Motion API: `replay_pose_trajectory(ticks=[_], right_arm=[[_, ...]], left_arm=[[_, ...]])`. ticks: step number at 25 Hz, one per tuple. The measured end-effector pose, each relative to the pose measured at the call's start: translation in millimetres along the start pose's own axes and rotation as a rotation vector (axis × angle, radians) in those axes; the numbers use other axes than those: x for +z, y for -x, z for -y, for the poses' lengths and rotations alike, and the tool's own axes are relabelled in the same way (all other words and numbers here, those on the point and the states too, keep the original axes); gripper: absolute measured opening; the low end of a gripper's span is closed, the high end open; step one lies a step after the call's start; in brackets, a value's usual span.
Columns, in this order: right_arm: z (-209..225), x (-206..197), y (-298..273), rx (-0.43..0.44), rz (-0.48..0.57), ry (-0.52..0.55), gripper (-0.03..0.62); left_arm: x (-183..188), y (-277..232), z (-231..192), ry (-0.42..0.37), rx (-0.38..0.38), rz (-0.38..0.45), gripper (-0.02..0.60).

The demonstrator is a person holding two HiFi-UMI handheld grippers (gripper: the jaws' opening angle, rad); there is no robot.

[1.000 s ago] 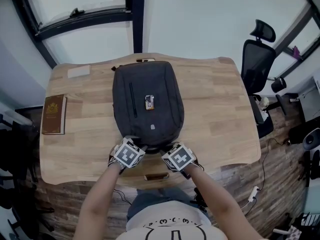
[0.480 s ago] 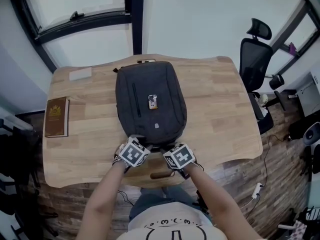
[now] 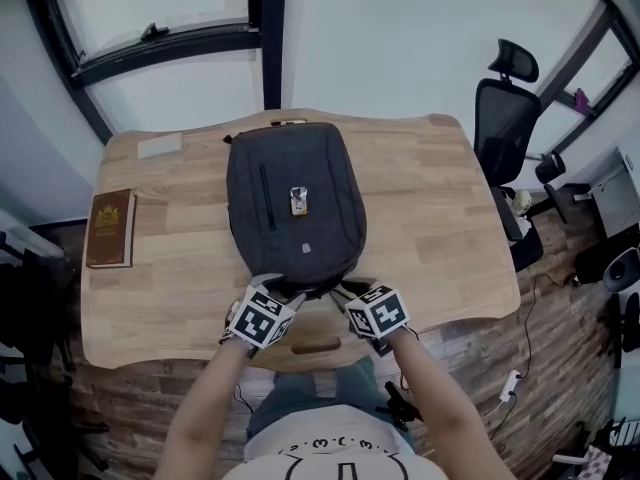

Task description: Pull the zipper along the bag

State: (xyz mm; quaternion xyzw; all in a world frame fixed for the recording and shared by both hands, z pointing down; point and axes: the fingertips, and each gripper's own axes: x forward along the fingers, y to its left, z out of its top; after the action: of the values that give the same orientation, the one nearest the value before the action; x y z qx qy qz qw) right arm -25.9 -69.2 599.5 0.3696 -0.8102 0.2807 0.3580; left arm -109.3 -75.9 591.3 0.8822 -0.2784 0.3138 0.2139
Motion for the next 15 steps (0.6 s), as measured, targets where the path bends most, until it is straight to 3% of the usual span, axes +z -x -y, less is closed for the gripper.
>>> replay_pose_trajectory(ticks=[4,7,15], right_arm=[[22,9,19,0.011,0.044,0.051,0.215],[32,13,29,0.048,0.063,0.117,0.288],[61,16,47,0.157,0.050,0.272,0.268]], left_arm=[[0,-2,8,0.058,0.084,0.016,0.195],[1,-5,11,0.144,0.154,0.041,0.208],[-3,-19,37,0.330,0.291,0.086,0.210]])
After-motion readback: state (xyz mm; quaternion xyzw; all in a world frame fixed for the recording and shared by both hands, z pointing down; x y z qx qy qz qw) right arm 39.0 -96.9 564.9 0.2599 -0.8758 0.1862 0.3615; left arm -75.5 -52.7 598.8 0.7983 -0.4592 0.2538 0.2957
